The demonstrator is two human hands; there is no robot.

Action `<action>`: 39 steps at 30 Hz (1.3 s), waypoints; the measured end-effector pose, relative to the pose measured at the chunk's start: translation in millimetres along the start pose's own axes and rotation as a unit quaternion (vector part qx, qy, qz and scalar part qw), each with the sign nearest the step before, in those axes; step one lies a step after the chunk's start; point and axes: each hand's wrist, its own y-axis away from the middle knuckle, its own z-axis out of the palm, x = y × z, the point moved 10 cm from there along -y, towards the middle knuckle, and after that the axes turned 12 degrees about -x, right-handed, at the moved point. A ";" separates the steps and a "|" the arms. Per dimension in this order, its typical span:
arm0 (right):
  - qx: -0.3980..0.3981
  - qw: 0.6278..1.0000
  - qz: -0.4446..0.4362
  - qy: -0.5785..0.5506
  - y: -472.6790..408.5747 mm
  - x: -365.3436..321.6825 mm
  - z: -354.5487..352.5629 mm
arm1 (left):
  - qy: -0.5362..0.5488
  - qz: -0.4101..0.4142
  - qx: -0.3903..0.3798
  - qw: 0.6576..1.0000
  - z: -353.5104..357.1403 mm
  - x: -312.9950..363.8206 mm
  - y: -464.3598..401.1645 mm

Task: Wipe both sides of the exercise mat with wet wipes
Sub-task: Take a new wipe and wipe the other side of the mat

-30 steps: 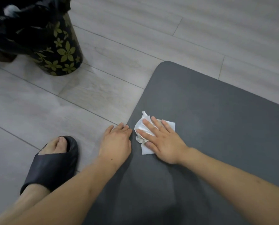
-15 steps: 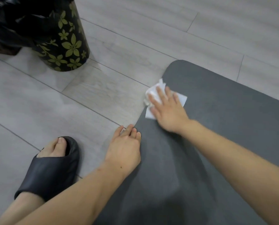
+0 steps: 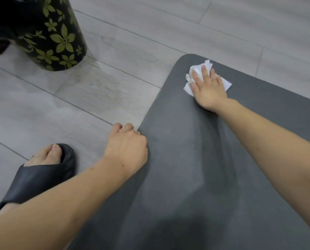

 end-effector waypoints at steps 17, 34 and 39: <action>-0.001 0.998 0.070 0.010 3.3 122.2 -24.1 | 0.068 -0.042 -0.054 0.995 10.2 48.0 -6.5; 0.005 0.999 0.044 0.019 67.7 168.5 -12.7 | 0.022 0.016 -0.115 0.993 8.2 120.2 -6.7; 0.004 0.999 0.028 0.016 72.5 165.8 -3.4 | 0.024 0.003 -0.164 0.986 14.8 114.1 -11.0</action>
